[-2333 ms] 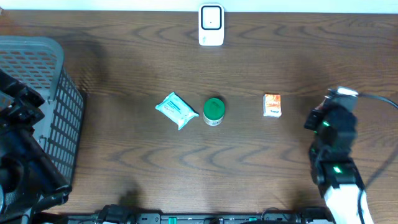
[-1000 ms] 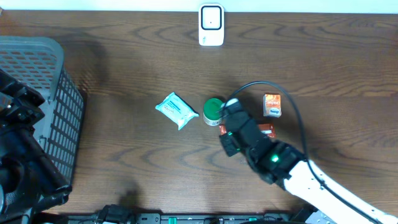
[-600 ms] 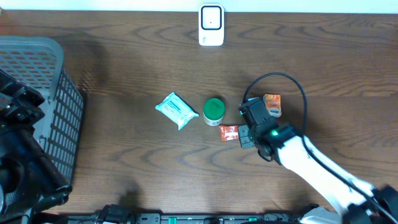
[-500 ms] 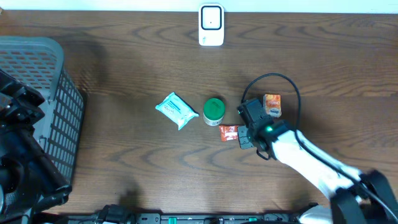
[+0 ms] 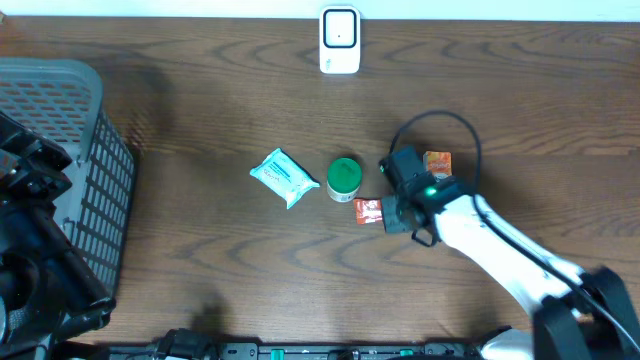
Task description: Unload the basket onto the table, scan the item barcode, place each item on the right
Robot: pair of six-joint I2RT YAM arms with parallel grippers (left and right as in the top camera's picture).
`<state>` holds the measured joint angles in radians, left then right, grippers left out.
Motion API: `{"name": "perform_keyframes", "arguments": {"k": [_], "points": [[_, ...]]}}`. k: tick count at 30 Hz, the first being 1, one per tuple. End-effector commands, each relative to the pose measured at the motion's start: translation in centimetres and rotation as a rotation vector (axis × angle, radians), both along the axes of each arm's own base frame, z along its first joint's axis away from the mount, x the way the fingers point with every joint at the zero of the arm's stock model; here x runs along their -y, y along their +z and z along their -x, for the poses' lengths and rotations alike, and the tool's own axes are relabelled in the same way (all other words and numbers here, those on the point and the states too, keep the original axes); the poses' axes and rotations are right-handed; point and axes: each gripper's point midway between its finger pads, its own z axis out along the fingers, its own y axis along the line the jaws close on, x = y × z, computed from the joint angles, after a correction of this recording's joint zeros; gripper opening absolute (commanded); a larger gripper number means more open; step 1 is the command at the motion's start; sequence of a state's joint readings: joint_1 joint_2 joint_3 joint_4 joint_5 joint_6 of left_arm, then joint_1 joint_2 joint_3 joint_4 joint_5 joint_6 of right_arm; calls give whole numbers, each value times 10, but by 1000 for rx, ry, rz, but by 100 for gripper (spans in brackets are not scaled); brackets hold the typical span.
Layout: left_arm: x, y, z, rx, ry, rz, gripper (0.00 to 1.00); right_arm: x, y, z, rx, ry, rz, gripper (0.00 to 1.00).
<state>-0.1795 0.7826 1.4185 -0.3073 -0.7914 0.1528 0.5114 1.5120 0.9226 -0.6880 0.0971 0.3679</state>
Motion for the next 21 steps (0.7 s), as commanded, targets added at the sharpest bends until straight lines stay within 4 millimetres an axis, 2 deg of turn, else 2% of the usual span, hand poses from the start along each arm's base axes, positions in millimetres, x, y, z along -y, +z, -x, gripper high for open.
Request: {"name": "perform_keyframes", "arguments": {"k": [1,3,5,6,8,12,15,21], "points": [[-1,0,2,16,3,14,83,3,36,-19,103,-42,-55,1],[-1,0,2,16,3,14,83,6,34,-20,101,-36,-48,1],[-1,0,2,16,3,14,83,9,23,-19,82,-42,-38,1],[-1,0,2,16,3,14,83,12,4,-15,47,-48,-19,1],[-1,0,2,16,3,14,83,16,-16,-13,14,-55,-3,1],[-1,0,2,16,3,14,83,18,-41,-5,-54,-73,19,1],[-1,0,2,16,3,14,83,17,-41,-7,-51,-72,17,1],[-1,0,2,15,3,14,83,12,-11,-38,9,-45,-73,1]]}}
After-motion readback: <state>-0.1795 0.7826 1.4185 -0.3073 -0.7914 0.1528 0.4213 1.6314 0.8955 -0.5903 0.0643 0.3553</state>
